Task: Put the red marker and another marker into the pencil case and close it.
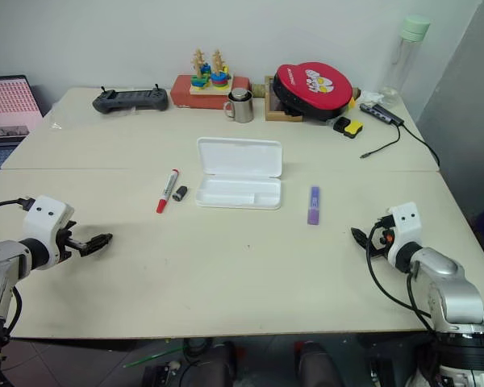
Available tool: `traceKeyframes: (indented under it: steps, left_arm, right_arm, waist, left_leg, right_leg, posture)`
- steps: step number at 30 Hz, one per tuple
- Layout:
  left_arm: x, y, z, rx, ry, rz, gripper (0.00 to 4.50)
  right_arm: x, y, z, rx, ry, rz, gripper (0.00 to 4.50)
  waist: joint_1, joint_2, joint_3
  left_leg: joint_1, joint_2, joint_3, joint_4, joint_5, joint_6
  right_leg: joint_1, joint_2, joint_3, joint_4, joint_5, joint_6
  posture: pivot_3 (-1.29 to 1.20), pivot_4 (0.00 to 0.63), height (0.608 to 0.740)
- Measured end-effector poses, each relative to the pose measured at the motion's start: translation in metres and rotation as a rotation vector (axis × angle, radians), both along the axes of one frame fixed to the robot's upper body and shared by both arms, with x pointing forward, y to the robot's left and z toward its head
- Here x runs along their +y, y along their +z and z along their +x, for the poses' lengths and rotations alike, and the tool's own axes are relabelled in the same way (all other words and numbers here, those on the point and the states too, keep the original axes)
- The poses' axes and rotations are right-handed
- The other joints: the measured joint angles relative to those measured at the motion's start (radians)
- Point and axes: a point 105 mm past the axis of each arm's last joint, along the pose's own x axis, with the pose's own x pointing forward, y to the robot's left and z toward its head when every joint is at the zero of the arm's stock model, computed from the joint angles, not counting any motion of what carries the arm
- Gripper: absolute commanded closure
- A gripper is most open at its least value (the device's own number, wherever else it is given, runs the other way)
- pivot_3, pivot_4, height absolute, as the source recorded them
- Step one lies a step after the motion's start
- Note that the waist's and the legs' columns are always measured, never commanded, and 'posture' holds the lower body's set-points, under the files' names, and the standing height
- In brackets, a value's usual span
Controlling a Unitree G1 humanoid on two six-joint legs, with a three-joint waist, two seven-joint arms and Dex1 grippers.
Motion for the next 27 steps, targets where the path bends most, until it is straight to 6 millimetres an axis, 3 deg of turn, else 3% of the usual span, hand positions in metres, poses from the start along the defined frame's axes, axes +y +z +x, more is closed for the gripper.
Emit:
traceKeyframes:
  steps: [21,27]
  left_arm:
    - [-0.0047,-0.0015,0.0012,-0.012,0.009,0.004,0.0]
    - [-0.0039,-0.0036,-0.0083,-0.006,0.018,0.014,0.0]
  right_arm:
    - [0.003,0.001,0.0,0.0,0.023,0.008,0.01]
    - [0.0035,0.0041,-0.0001,0.001,0.051,-0.001,0.01]
  waist:
    - [0.002,0.0,0.0]
    - [-0.001,0.0,0.0]
  left_leg:
    - [0.0,0.0,0.0,0.002,0.0,0.0]
    - [0.0,0.0,0.001,0.002,0.0,0.0]
  right_leg:
    - [0.0,0.0,0.0,0.001,0.0,0.001]
    - [0.0,0.0,0.001,0.001,0.0,0.001]
  posture:
    - [0.0,0.15,0.74]
    - [0.0,0.15,0.74]
